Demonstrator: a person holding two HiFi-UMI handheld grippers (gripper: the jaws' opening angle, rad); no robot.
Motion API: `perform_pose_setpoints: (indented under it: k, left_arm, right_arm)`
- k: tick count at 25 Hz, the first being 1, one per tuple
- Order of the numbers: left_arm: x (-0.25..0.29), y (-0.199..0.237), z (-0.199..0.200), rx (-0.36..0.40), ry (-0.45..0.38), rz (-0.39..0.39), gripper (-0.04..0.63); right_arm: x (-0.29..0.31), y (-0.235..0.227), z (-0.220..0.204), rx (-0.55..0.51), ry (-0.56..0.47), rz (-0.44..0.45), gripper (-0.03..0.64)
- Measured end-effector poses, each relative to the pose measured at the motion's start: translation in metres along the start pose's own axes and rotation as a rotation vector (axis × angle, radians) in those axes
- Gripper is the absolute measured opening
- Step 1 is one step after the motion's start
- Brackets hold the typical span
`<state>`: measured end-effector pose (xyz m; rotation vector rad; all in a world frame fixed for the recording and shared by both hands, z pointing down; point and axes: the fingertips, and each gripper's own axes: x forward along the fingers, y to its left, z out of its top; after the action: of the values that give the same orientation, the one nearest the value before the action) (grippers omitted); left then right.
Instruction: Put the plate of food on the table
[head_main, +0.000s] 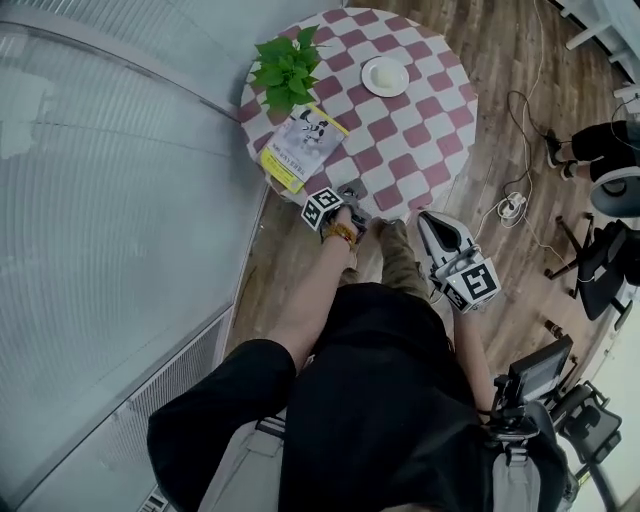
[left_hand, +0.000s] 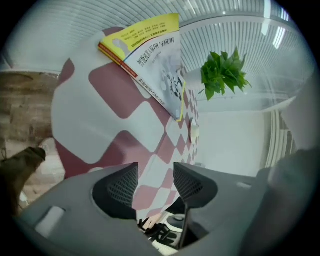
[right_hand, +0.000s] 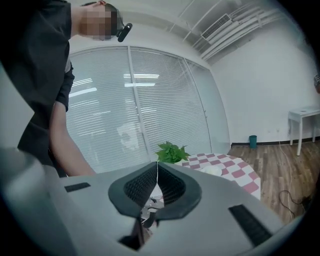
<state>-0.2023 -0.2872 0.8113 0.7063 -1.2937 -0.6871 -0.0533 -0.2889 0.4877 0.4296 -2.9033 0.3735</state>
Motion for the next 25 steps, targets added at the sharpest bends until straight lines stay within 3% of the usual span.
perform_pose_setpoints:
  k: [3, 9, 11, 15, 18, 25]
  left_arm:
    - [-0.029, 0.019, -0.009, 0.118, 0.075, 0.009, 0.209]
    - [-0.099, 0.081, -0.017, 0.458, 0.262, 0.078, 0.209]
    - [-0.123, 0.104, -0.010, 0.426, 0.257, 0.086, 0.209]
    - [-0.160, 0.119, 0.019, 0.178, 0.136, 0.019, 0.208]
    - [-0.171, 0.086, 0.039, 0.216, 0.096, -0.080, 0.207]
    - [-0.204, -0.089, 0.052, 0.567, 0.058, -0.455, 0.169]
  right_arm:
    - [0.009, 0.022, -0.003, -0.006, 0.007, 0.029, 0.012]
    - [0.014, 0.057, -0.023, 0.014, 0.052, 0.033, 0.012]
    - [0.013, 0.062, -0.029, 0.016, 0.078, 0.033, 0.012]
    - [0.016, 0.068, -0.032, 0.006, 0.097, 0.039, 0.012]
    - [0.024, 0.073, -0.023, -0.009, 0.085, 0.047, 0.012]
    - [0.030, 0.094, 0.021, -0.182, 0.024, 0.036, 0.012]
